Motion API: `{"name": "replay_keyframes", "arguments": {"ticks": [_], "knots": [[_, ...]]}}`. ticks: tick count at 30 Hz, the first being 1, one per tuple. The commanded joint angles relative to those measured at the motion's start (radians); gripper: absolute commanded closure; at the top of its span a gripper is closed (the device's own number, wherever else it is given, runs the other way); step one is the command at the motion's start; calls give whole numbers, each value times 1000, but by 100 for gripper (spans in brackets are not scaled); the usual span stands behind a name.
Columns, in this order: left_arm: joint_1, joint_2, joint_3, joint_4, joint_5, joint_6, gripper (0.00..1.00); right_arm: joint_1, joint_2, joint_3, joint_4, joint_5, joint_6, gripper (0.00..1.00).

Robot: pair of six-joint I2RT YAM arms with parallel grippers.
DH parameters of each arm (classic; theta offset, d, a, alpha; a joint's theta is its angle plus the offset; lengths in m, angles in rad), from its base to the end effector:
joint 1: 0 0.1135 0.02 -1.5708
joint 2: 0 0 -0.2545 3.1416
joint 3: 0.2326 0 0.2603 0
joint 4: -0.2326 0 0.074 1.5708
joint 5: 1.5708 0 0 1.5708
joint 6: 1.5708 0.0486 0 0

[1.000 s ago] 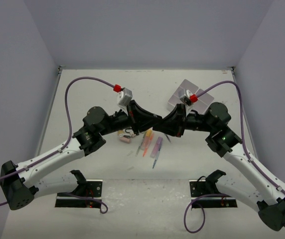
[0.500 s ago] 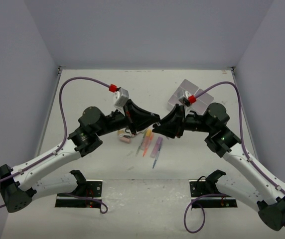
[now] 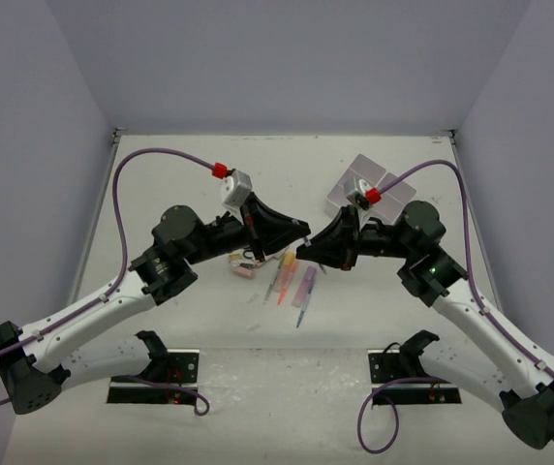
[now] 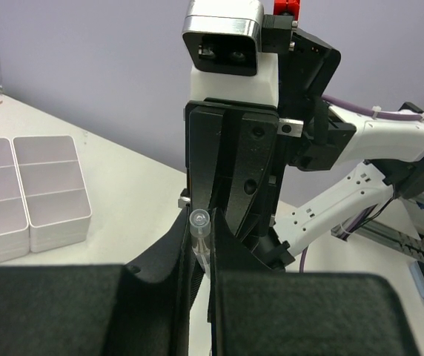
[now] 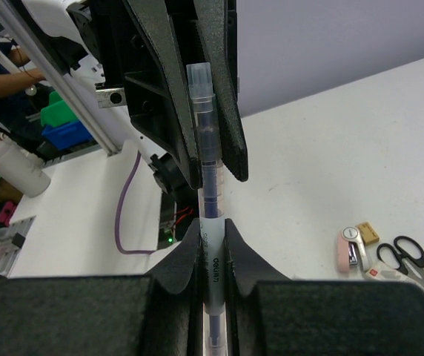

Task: Sort the stationery into containers
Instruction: Close the pen cap on the pen.

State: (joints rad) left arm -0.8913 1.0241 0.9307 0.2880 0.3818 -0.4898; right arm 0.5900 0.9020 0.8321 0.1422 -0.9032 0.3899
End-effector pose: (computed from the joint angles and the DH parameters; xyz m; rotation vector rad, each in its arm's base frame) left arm 0.1508 -0.2154 0.3901 0.6458 1.4021 -1.3882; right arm 0.1640 0.1557 0.3629 -0.9411 1.4343 1.4205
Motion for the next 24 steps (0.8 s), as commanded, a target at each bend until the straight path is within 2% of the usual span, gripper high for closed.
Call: {"name": "replay_keyframes", "arguments": {"ticks": [1, 3, 4, 5, 6, 8, 12, 14, 16, 20, 21, 24], "knots": [[-2, -13, 51, 40, 8, 21, 100, -2, -7, -5, 21, -16, 11, 100], [-1, -12, 49, 44, 9, 20, 100, -1, -10, 1, 22, -25, 10, 97], [-1, -12, 50, 47, 9, 19, 100, -2, -9, 4, 15, -28, 7, 85], [-2, -13, 53, 48, 8, 19, 100, -2, -6, 5, 6, -25, 6, 65], [-3, -14, 54, 47, 9, 20, 100, -1, -4, 3, 4, -21, 5, 59], [-1, -17, 61, 38, 9, 24, 100, -1, -5, -4, -4, -13, -1, 57], [-3, -19, 74, 22, 6, 34, 100, -1, -6, -10, 2, -14, 0, 73], [-1, -17, 76, 19, 10, 33, 100, -1, -4, -2, 2, -18, 4, 90], [-1, -14, 75, 19, 9, 32, 100, -1, -2, 6, 2, -21, 7, 100], [-2, -3, 66, 26, 12, 30, 97, 0, -8, 5, 22, -24, 23, 100], [-3, 3, 66, 27, 14, 27, 92, 0, -11, 4, 29, -23, 26, 100], [-1, 8, 68, 31, 20, 26, 58, 0, -18, 5, 37, -16, 37, 100]]}}
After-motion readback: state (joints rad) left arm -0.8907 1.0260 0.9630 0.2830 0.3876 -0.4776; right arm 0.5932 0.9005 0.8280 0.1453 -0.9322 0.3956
